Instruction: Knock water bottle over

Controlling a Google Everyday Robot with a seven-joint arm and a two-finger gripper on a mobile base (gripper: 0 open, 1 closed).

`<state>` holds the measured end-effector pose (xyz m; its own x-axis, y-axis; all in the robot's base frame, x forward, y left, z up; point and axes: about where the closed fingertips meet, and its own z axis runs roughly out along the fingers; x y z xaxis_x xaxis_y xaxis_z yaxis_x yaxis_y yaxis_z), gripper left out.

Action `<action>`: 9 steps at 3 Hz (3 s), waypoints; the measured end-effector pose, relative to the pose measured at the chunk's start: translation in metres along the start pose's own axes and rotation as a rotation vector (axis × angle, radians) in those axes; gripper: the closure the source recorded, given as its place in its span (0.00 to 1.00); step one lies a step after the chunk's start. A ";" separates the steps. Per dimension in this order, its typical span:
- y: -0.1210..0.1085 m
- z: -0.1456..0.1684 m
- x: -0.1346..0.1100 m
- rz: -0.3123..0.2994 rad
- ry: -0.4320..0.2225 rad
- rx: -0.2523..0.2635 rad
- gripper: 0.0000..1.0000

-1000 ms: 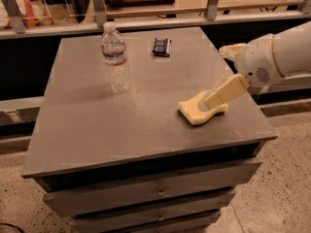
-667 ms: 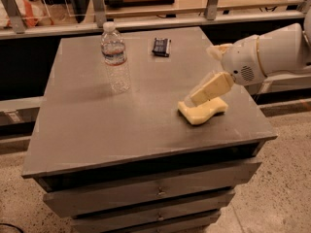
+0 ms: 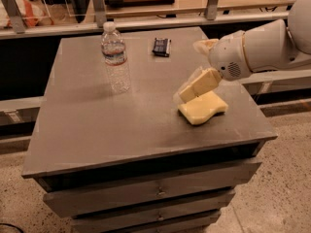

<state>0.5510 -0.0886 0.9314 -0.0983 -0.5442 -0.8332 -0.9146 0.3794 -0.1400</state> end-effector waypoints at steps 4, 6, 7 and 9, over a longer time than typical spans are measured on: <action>-0.033 0.106 -0.052 0.004 -0.339 -0.091 0.00; -0.020 0.155 -0.074 0.016 -0.417 -0.201 0.00; -0.018 0.169 -0.080 0.031 -0.443 -0.221 0.18; -0.015 0.185 -0.091 0.053 -0.462 -0.261 0.64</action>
Offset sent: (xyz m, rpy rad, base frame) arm 0.0757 0.0570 -0.0172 0.2718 -0.0774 0.0109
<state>0.6460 0.0931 0.9103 -0.0184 -0.1210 -0.9925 -0.9861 0.1664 -0.0020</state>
